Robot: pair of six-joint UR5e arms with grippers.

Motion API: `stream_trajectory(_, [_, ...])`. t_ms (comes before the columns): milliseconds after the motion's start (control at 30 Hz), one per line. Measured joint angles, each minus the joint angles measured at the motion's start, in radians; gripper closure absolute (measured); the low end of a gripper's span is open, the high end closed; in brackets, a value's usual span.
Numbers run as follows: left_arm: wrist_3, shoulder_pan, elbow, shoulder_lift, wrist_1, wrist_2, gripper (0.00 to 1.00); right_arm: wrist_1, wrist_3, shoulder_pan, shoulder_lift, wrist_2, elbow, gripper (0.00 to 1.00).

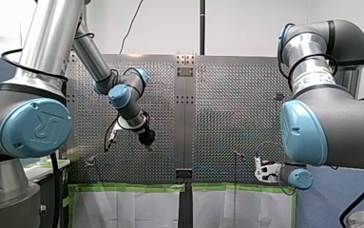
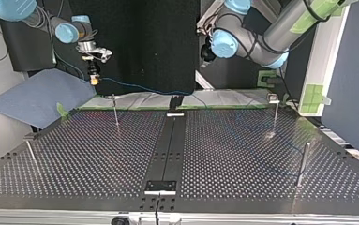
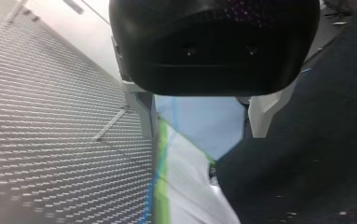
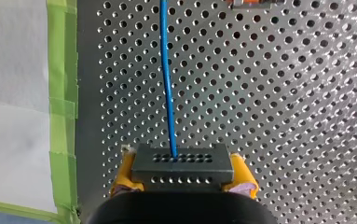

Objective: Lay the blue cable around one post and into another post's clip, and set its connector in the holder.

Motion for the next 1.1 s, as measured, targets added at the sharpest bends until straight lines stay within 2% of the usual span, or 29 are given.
stream_trajectory(100, [-0.004, -0.027, -0.022, -0.027, 0.028, -0.017, 0.00, -0.014, -0.016, 0.004, -0.001, 0.004, 0.017, 1.00])
stream_trajectory(167, [-0.006, -0.046, -0.027, -0.047, 0.046, -0.022, 0.00, -0.027, -0.021, 0.005, -0.001, 0.010, 0.031, 1.00])
stream_trajectory(500, [0.011, -0.127, 0.030, -0.127, 0.127, -0.025, 0.00, -0.110, -0.026, 0.012, -0.005, 0.051, 0.096, 1.00])
stream_trajectory(600, [0.018, -0.152, 0.055, -0.152, 0.152, -0.026, 0.00, -0.132, -0.027, 0.013, -0.019, 0.051, 0.099, 1.00])
stream_trajectory(867, [0.023, -0.225, 0.128, -0.225, 0.225, -0.051, 0.00, -0.150, -0.018, 0.019, -0.046, 0.040, 0.096, 1.00])
stream_trajectory(1100, [0.037, -0.259, 0.183, -0.280, 0.280, -0.088, 0.00, -0.148, -0.015, 0.025, -0.047, 0.034, 0.090, 1.00])
